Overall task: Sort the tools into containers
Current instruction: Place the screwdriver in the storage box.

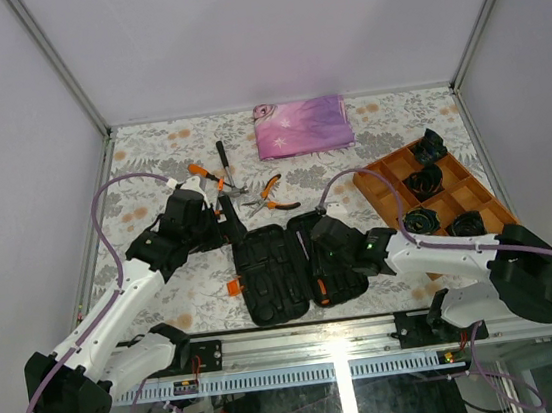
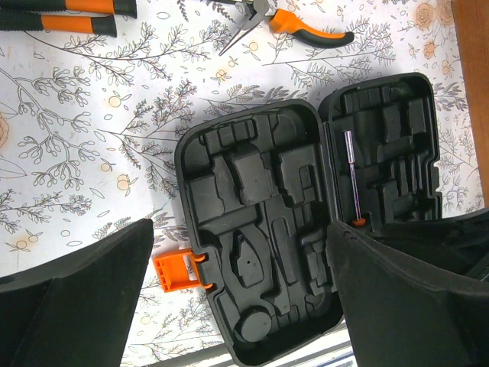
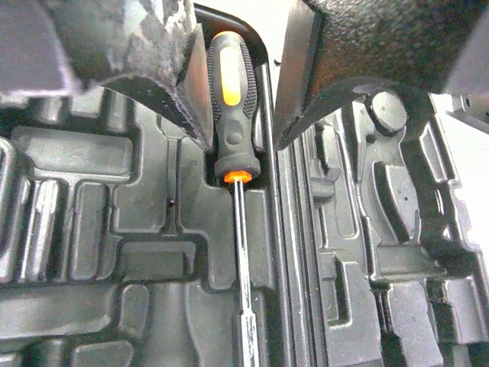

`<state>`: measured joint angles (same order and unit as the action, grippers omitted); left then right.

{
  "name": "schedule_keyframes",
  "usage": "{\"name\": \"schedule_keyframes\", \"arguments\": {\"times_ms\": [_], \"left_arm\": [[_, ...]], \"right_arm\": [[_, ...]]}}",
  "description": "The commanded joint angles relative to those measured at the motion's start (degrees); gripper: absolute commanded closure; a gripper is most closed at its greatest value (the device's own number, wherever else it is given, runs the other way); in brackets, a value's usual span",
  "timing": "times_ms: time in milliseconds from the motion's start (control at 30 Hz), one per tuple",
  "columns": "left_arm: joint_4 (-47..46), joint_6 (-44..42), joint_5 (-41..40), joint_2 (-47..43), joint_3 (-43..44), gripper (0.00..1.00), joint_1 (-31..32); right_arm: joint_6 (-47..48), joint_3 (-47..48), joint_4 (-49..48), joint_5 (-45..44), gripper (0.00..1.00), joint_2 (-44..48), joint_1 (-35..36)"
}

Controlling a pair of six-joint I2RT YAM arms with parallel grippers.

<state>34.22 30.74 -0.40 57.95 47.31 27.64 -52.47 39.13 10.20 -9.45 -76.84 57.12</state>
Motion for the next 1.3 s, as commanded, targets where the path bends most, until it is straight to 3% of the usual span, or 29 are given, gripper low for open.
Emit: {"name": "schedule_keyframes", "arguments": {"times_ms": [0, 200, 367, 667, 700, 900, 1133, 1267], "left_arm": [[-2.28, -1.66, 1.53, -0.14, -0.28, 0.06, -0.22], [-3.33, -0.05, 3.27, -0.06, 0.02, 0.0, -0.22], [-8.64, 5.01, 5.6, -0.67, -0.65, 0.0, -0.19], [-10.84, 7.26, -0.17, 0.66, 2.72, 0.0, -0.62], [-10.96, 7.17, -0.23, 1.04, 3.16, 0.0, -0.88], [-13.5, 8.79, 1.74, 3.46, 3.75, 0.0, -2.74], [-13.63, 7.65, 2.78, 4.63, 3.49, 0.0, -3.62], [-12.94, 7.44, 2.3, 4.81, 2.89, 0.0, -3.85]], "right_arm": [[1.1, 1.51, 2.54, -3.35, 0.59, 2.61, 0.53], [4.92, 1.79, 3.55, -3.62, 0.65, 3.19, 0.53], [6.61, 0.2, 2.91, -6.31, 0.58, 6.92, 0.54], [10.36, -4.07, -1.5, -10.75, 0.02, 15.33, -0.11], [10.71, -4.57, -2.17, -11.36, 0.01, 16.37, -0.25], [11.64, -3.72, 1.5, -10.73, 0.01, 16.87, -4.07], [7.92, -2.41, 15.05, -15.25, 0.04, 12.68, -9.04], [10.26, -5.4, 9.74, -3.78, 0.07, 11.58, -10.02]]}}
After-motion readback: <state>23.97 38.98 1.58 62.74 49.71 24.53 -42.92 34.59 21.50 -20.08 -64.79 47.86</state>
